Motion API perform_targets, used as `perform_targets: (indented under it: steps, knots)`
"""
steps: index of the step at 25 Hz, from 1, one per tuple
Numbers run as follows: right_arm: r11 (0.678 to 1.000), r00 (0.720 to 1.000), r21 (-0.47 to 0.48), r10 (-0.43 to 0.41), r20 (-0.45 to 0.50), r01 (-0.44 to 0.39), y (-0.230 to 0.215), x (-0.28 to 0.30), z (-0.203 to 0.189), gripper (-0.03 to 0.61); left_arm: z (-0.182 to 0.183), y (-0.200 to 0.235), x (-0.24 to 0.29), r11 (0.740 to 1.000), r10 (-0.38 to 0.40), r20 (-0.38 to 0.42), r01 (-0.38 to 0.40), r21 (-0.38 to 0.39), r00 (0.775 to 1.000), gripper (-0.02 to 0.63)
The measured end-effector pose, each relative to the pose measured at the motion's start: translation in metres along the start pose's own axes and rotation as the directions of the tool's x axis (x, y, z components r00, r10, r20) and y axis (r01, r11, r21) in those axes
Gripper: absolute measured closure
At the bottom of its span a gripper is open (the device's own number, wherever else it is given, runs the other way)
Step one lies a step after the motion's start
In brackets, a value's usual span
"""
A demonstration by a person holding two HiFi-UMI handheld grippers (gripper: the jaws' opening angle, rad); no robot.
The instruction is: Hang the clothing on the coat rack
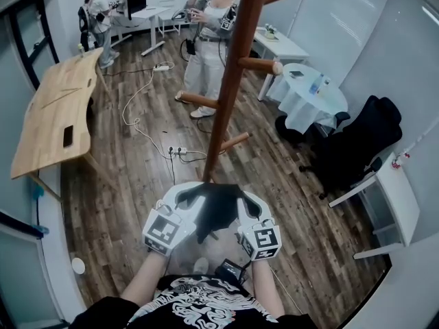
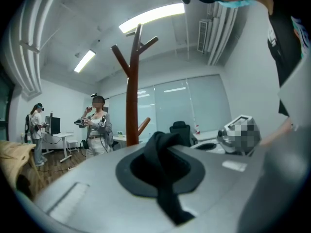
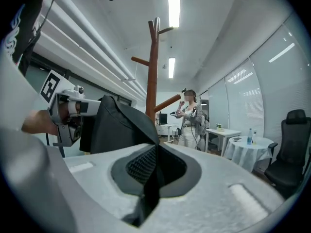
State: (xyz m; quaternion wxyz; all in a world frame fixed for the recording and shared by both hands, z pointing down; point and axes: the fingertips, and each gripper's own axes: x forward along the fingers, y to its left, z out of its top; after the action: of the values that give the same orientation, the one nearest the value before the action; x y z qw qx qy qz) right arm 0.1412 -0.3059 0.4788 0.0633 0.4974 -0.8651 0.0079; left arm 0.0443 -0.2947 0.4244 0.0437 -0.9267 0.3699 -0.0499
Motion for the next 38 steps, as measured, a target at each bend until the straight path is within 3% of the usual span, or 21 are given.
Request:
perform_targets:
  steps: [12,31,38]
  knots:
    - [1.0,0.996,0.007,0.015,0.083,-0.016,-0.028,0.014,0.035,0.572,0.0,0.017,0.016,0.999,0.053,0.005,-0.053,-0.005,0.999,0.619]
    - [0.998,0.991,-0.005,0.055,0.119,-0.055,-0.045,0.046,0.058,0.572,-0.003,0.044,0.037,0.996,0.089,-0.018,-0.09,-0.026,0.996,0.62]
    - [0.999,0.993,-0.005,0.048,0.112,-0.048,-0.057,0.063,0.057,0.572,-0.014,0.057,0.052,0.994,0.09,-0.06,-0.093,-0.053,0.994,0.62]
